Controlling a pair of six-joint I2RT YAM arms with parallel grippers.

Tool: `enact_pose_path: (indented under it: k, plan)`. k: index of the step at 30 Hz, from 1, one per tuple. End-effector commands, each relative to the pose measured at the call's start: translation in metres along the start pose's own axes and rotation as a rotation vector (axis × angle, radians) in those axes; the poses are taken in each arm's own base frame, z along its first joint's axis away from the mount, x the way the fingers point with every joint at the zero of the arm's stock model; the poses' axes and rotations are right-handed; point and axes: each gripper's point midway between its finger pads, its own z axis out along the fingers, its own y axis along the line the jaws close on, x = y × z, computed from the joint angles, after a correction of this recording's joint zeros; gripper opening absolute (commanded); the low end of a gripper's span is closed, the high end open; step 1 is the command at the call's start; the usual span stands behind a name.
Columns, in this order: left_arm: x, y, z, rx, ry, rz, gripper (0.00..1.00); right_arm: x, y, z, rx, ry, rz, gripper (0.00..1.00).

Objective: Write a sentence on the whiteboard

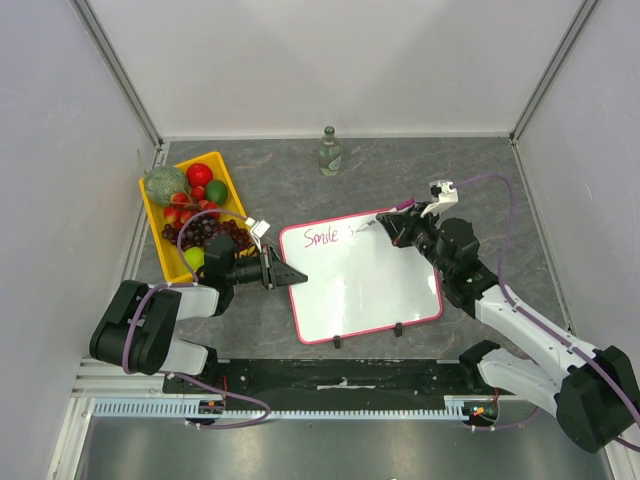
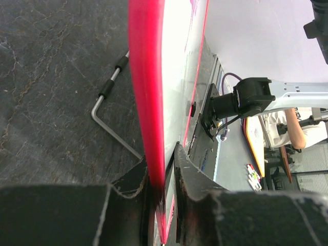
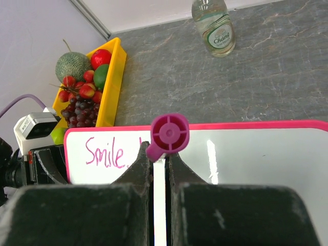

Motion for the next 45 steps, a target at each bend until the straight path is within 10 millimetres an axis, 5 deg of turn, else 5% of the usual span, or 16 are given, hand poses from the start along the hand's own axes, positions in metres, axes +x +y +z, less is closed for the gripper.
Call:
enact_pose_path:
  k: [1, 23, 45]
  plan:
    - [0.011, 0.019, 0.001, -0.063, 0.018, 0.041, 0.02, -0.005, -0.018, -0.003, 0.072, -0.029, -0.036, 0.0]
    - [0.011, 0.018, 0.001, -0.062, 0.019, 0.043, 0.02, -0.017, 0.006, 0.011, -0.035, -0.043, 0.019, 0.0]
    - [0.011, 0.019, 0.001, -0.061, 0.02, 0.041, 0.02, 0.019, -0.009, 0.001, -0.006, 0.065, -0.005, 0.0]
